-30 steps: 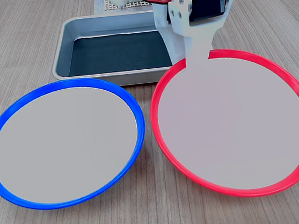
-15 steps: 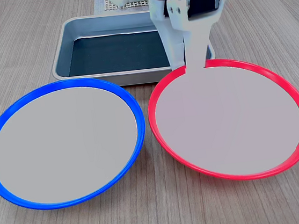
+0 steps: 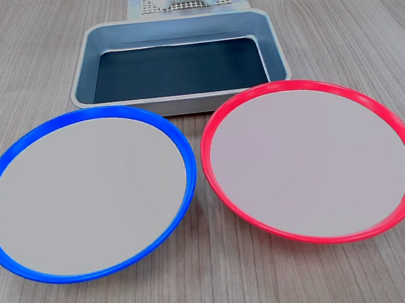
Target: Lift the stacked dish and set it down on the table.
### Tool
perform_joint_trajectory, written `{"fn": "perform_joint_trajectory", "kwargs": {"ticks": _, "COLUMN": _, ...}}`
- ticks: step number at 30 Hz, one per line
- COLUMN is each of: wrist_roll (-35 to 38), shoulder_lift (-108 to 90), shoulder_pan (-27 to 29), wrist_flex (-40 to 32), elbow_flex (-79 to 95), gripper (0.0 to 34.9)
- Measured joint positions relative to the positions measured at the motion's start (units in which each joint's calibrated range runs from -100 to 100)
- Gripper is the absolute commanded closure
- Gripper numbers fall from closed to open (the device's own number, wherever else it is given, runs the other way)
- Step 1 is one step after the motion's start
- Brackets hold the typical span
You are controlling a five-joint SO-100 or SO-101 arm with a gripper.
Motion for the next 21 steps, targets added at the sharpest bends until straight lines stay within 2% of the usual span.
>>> {"fn": "perform_joint_trajectory", "kwargs": {"ticks": 3, "wrist_roll": -2.4, "shoulder_lift": -14.3, "shoulder_pan": 5.0, "wrist_flex": -9.7, "elbow_flex": 13.3, "gripper": 34.9}}
{"fn": "perform_joint_trajectory", "kwargs": {"ticks": 8, "wrist_roll": -6.2, "shoulder_lift": -35.9, "shoulder_pan": 9.6, "wrist_flex": -25.8, "elbow_flex": 38.1, "gripper": 34.9}}
{"fn": "perform_joint_trajectory", "kwargs": {"ticks": 11, "wrist_roll": -8.4, "shoulder_lift": -47.2, "shoulder_pan": 10.9, "wrist_flex": -30.8, "elbow_flex": 52.1, "gripper": 34.9}}
{"fn": "perform_joint_trajectory", "kwargs": {"ticks": 15, "wrist_roll": -9.8, "shoulder_lift": -55.8, "shoulder_pan": 11.0, "wrist_flex": -29.9, "elbow_flex": 60.1, "gripper": 34.9}}
{"fn": "perform_joint_trajectory", "kwargs": {"ticks": 21, "wrist_roll": -11.3, "shoulder_lift": -63.6, "shoulder_pan": 10.7, "wrist_flex": -15.7, "elbow_flex": 60.5, "gripper": 34.9}}
